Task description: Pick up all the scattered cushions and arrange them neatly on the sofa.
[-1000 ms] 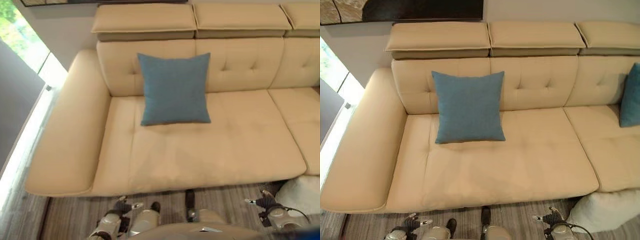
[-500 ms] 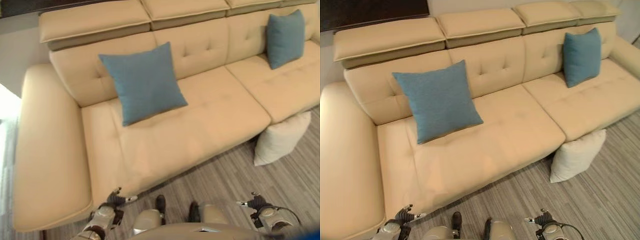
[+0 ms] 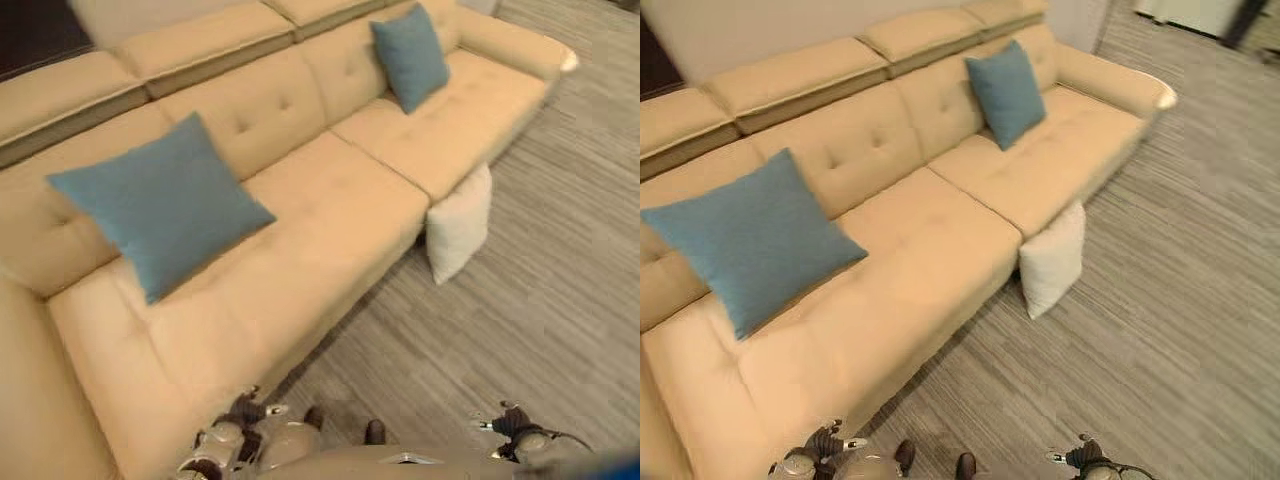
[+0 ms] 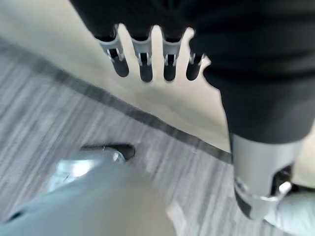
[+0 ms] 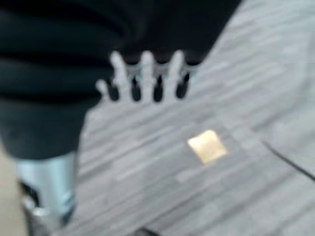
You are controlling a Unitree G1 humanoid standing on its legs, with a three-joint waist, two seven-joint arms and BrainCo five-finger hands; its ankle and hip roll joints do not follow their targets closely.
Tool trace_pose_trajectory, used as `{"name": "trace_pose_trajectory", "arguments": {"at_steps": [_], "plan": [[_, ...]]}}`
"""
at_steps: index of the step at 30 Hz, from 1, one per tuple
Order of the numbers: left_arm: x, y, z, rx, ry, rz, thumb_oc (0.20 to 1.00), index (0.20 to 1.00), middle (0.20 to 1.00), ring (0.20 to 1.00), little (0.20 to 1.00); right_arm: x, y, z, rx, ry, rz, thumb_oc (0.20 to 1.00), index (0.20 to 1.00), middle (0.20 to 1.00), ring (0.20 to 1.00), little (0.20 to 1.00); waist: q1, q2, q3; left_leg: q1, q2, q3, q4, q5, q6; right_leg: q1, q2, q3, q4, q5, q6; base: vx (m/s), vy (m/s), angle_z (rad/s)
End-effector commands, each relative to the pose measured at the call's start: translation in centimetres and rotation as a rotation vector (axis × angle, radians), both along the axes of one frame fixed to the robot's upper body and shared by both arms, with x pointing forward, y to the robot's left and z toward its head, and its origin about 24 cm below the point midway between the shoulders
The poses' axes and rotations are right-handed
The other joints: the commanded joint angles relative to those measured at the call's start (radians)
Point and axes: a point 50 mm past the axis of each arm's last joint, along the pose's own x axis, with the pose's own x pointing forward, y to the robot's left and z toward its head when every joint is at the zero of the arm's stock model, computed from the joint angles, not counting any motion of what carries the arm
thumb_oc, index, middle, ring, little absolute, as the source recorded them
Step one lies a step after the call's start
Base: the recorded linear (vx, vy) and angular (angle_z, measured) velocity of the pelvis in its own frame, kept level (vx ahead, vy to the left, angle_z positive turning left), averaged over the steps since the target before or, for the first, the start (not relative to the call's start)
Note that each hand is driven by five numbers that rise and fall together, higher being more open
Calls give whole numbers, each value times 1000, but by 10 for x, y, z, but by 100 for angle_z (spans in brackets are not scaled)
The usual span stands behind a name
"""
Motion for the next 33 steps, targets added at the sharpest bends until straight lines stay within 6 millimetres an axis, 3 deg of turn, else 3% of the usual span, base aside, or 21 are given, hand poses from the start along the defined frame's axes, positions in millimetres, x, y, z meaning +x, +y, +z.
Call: {"name": "trace_pose_trajectory", "arguments": {"at_steps": [1, 7, 8, 9, 10, 11, 12, 14, 16, 23, 26, 28, 30, 33], "plan": [[12, -5, 3, 10, -31, -41, 1000, 1000, 1000, 1000, 1000, 11, -7, 5, -25, -31, -11, 1000, 1000, 1000, 1000, 1000, 22, -1, 21, 2, 18, 96, 6, -89, 30, -60, 7, 30, 38, 36, 116, -18, 120, -119], [18, 3, 7, 41, -53, -52, 1000, 1000, 1000, 1000, 1000, 15, -7, 7, -24, -47, -29, 1000, 1000, 1000, 1000, 1000, 21, 4, 39, 19, 46, 214, -25, -82, 47, -155, 4, 62, 122, 53, 155, -99, 112, -129], [22, 6, 10, 50, -67, -45, 1000, 1000, 1000, 1000, 1000, 16, -6, 7, -29, -45, -25, 1000, 1000, 1000, 1000, 1000, 32, 9, 57, 24, 59, 247, -25, -84, 49, -180, -20, -22, 155, 55, 168, -135, 12, -87], [24, 7, 11, 55, -71, -36, 1000, 1000, 1000, 1000, 1000, 16, -7, 7, -34, -44, -23, 1000, 1000, 1000, 1000, 1000, 48, 20, 63, 26, 74, 279, -29, -86, 46, -180, -70, -161, 166, 40, 154, -148, 21, -76], [23, 8, 10, 56, -65, -35, 1000, 1000, 1000, 1000, 1000, 14, -6, 6, -33, -40, -19, 1000, 1000, 1000, 1000, 1000, 50, 25, 56, 27, 83, 296, -39, -80, 45, -177, -96, -247, 175, 26, 139, -70, 13, -110], [23, 8, 10, 56, -65, -35, 1000, 1000, 1000, 1000, 1000, 14, -6, 6, -33, -39, -19, 1000, 1000, 1000, 1000, 1000, 47, 25, 57, 28, 82, 294, -39, -80, 44, -176, -97, -250, 176, 24, 139, -18, 7, -123], [21, 11, 10, 61, -60, -27, 1000, 1000, 1000, 1000, 1000, 13, -7, 6, -34, -36, -24, 1000, 1000, 1000, 1000, 1000, 46, 27, 53, 35, 89, 310, -44, -80, 45, -171, -106, -294, 187, 14, 132, -3, -6, -107], [16, 16, 9, 71, -42, -5, 1000, 1000, 1000, 1000, 1000, 4, -11, 5, -44, -16, -47, 1000, 1000, 1000, 1000, 1000, 54, 28, 40, 47, 105, 370, -47, -81, 48, -128, -116, -377, 203, -17, 119, -39, -39, -47], [14, 16, 8, 73, -34, -5, 1000, 1000, 1000, 1000, 1000, 1, -12, 4, -47, -6, -55, 1000, 1000, 1000, 1000, 1000, 66, 23, 31, 52, 113, 418, -55, -76, 42, -96, -121, -419, 173, -16, 120, -28, -98, -94], [11, 7, 4, 53, -19, -12, 1000, 1000, 1000, 1000, 1000, -5, -12, 2, -34, -6, -88, 1000, 1000, 1000, 1000, 1000, 48, 19, 18, 62, 128, 437, -37, -86, 31, -47, -57, -314, 42, 2, 106, 66, -150, -53], [18, -5, 5, 31, -35, -41, 1000, 1000, 1000, 1000, 1000, -1, -10, 3, -21, -42, -102, 1000, 1000, 1000, 1000, 1000, 25, 20, 42, 16, 143, 422, 118, -115, 4, -15, -36, -285, 10, -7, 86, 86, -193, -6], [23, -9, 6, 24, -50, -50, 1000, 1000, 1000, 1000, 1000, 5, -9, 5, -21, -63, -101, 1000, 1000, 1000, 1000, 1000, 38, 13, 56, -45, 115, 378, 178, -101, 1, -12, -35, -275, 1, -5, 82, 68, -129, -17], [22, -10, 6, 20, -47, -52, 1000, 1000, 1000, 1000, 1000, 8, -8, 5, -22, -72, -89, 1000, 1000, 1000, 1000, 1000, 52, 8, 58, -90, 79, 353, 162, -105, 6, 5, -28, -267, -14, -8, 86, 135, -100, -32], [20, -9, 5, 3, -54, -1, 1000, 1000, 1000, 1000, 1000, 17, -5, 8, -24, -102, -65, 1000, 1000, 1000, 1000, 1000, 87, 14, 65, -175, 53, 356, 94, -19, -1, 47, 6, -240, -31, -25, 86, 231, -93, -5]]}}
